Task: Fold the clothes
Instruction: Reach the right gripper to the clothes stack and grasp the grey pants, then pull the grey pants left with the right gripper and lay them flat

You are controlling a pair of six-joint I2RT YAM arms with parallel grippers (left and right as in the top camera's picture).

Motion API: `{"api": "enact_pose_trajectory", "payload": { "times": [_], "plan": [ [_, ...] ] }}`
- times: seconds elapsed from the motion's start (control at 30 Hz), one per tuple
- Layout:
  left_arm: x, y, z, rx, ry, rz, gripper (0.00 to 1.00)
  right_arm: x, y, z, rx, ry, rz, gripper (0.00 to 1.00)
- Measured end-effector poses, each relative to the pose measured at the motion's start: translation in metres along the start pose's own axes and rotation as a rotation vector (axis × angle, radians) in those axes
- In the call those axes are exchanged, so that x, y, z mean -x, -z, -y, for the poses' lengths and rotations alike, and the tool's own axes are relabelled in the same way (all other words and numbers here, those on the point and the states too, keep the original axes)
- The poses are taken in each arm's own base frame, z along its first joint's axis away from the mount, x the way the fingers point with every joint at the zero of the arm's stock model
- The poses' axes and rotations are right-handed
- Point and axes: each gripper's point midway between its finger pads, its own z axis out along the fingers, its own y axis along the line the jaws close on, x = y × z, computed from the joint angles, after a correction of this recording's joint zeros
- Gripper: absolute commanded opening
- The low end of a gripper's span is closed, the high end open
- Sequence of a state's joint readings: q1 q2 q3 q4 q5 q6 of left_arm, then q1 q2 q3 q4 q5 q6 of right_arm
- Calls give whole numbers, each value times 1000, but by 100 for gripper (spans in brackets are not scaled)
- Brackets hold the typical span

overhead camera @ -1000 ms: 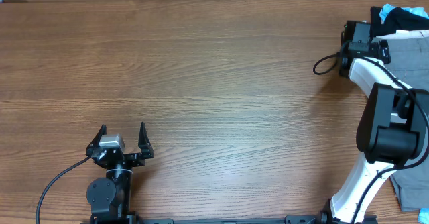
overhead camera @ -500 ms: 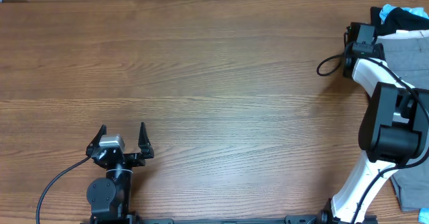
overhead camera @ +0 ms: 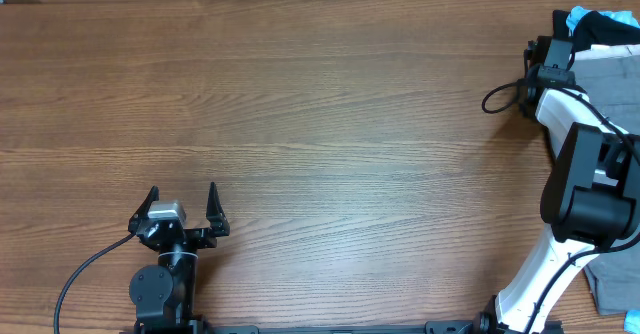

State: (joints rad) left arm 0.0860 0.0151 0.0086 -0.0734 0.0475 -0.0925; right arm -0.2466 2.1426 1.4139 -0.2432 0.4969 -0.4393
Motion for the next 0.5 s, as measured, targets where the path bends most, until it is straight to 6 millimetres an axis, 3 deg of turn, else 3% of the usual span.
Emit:
{"api": "enact_pose_trajectory", "payload": {
  "times": [0.07,0.5],
  "plan": [
    [0,0,0,0,0,0,100,0,0,2,-4,-23,1,4],
    [0,0,0,0,0,0,100,10,7,28,-117,-214,18,4]
  ]
}}
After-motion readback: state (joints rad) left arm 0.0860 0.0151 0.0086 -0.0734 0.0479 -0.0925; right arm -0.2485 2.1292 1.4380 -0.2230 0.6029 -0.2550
